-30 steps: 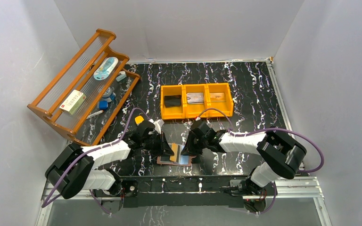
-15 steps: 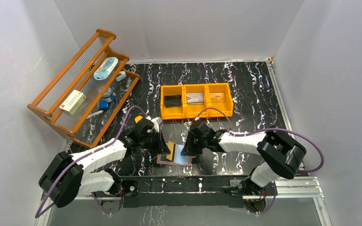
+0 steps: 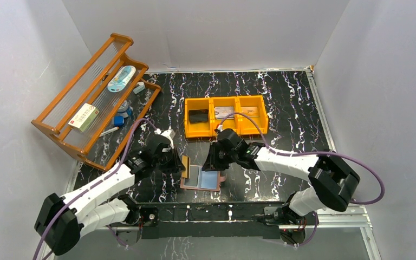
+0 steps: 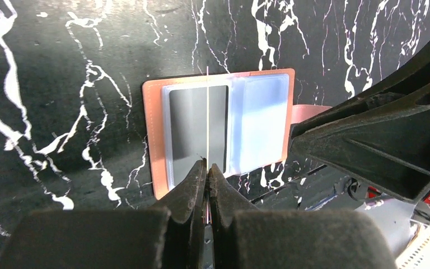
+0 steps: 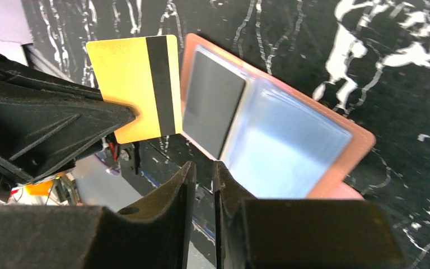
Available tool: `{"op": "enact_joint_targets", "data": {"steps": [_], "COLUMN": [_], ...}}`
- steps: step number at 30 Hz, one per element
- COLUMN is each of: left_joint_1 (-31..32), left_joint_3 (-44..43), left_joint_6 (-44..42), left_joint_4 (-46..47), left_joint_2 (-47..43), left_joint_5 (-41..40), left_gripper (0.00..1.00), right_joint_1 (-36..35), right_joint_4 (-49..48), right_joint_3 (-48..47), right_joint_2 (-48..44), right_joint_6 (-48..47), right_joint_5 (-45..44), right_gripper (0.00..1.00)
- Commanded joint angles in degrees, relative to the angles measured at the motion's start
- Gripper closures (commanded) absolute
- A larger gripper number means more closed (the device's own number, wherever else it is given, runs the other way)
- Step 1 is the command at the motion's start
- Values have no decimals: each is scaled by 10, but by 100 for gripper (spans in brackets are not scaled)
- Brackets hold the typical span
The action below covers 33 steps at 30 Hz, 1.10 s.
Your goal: Take the credit cards out of the card holder
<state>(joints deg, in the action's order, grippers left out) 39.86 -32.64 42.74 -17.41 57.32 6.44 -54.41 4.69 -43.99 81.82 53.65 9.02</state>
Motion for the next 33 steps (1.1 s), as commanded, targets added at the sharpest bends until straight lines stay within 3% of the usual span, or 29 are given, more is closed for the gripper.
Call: {"op": "enact_joint_targets", "data": {"steps": [1, 4, 8, 11, 16, 19, 24, 28, 31, 33], "left_joint_1": [-1, -2, -2, -2, -2, -2, -2, -4, -13, -25], "left_joint_3": [3, 1, -3, -6, -22, -41, -89, -150, -191, -205], "left_joint_6": [14, 15, 11, 10, -2, -11, -35, -69, -87, -98], "left_joint_4": [-54, -93, -111, -106, -98, -98, -96, -101, -99, -81], "left_joint_2": [-60, -76, -81, -92, -113, -104, -60, -19, -1, 4], "left_joint_5": [-65, -128, -136, -124, -110, -104, -98, -76, -55, -22], "left_gripper": [100, 100, 100, 100, 100, 100, 100, 100, 100, 100], "right_joint_1": [-10, -12, -15, -14, -13, -13, 2, 28, 89, 159], "right_joint_4": [-58, -95, -43, -13, -38, -28, 40, 38, 51, 42], "right_joint_3": [-28, -29, -39, -21, -27, -38, -41, -10, 0, 7], "right_joint_2": [27, 72, 122, 119, 65, 16, -73, -151, -194, -199], "right_joint_6": [1, -6, -14, -6, -24, -32, -42, -75, -77, -79], "right_joint_5": [46, 89, 68, 15, 25, -12, -156, -236, -214, -117], "right_gripper": [73, 72, 72, 72, 67, 55, 34, 13, 5, 5]}}
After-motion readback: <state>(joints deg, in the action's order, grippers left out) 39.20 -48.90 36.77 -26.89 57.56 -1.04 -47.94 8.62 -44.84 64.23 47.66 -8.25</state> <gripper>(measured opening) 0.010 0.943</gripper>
